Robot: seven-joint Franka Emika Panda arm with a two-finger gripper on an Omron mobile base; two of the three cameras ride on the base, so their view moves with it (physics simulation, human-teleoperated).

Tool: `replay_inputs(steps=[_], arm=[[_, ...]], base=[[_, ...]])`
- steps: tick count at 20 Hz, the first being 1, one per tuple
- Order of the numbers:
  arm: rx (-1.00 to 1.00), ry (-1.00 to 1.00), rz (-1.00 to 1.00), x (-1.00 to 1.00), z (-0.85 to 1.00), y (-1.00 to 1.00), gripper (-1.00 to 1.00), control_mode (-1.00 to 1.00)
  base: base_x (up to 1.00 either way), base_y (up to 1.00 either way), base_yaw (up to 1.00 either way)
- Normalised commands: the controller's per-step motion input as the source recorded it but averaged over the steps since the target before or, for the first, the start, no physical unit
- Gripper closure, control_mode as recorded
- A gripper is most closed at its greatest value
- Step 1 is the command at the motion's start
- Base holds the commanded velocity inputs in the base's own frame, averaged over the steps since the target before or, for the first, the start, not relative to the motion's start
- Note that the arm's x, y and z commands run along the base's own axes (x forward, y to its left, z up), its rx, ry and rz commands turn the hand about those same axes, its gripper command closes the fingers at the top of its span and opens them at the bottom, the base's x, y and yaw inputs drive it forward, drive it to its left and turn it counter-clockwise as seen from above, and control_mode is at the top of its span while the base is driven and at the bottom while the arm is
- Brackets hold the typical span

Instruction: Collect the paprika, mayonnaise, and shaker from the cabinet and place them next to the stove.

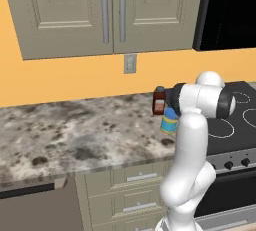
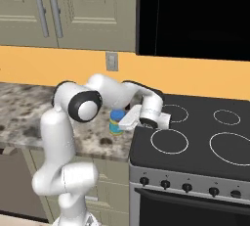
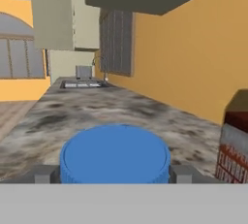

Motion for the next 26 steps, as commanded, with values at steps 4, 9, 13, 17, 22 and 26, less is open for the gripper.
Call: replay_inputs(steps=[4,9,13,17,22,26], arm=[[0.0,-0.01,0.0,-0.01,-0.17,0.13,-1.0,-1.0],[0.0,-0.01,0.0,-0.23,0.09,0.28,-1.0,-1.0],[-0.05,0.0,0.0,-0.24,0.42,0.35,-1.0,-1.0],[-0.05,-0.06,0.0,-0.25,0.51,0.06,-1.0,-1.0],[-0.01,-0.12,-0.02,-0.63,0.67,0.06,-1.0,-1.0],[-0.05,0.0,-0.06,-0.86,0.65,0.59,-1.0,-1.0]], base=[[0.0,0.0,0.0],[0.0,0.0,0.0],[0.0,0.0,0.0],[0.0,0.0,0.0],[0.0,0.0,0.0],[0.0,0.0,0.0]])
